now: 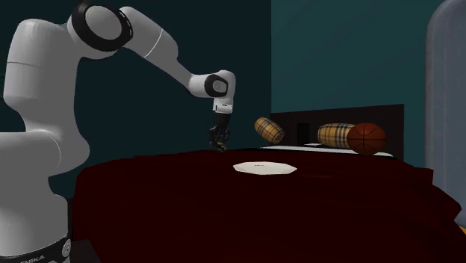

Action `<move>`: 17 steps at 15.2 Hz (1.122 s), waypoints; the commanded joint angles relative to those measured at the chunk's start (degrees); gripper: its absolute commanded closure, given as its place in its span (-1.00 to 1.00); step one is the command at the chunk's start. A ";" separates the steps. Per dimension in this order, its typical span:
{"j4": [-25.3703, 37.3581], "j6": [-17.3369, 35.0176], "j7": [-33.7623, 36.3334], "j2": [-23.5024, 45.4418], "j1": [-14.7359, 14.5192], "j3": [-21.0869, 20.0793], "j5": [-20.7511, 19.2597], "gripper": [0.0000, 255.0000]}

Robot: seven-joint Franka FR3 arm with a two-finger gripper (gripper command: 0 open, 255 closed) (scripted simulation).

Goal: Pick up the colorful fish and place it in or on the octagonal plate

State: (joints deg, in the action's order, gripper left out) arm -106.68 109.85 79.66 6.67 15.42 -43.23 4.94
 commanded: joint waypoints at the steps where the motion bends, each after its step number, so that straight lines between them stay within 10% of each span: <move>1: 3.95 -0.72 0.43 4.34 -0.29 0.70 -3.13 1.00; 10: 28.73 -9.74 -1.04 23.40 -4.69 5.81 -13.82 1.00; 15: 55.03 -20.65 -4.23 38.80 -11.50 9.66 -19.24 1.00; 17: 52.55 -18.73 -4.23 38.35 -10.89 9.74 -19.02 1.00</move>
State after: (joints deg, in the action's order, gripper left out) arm -54.78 90.92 75.66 44.13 4.74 -33.74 -13.80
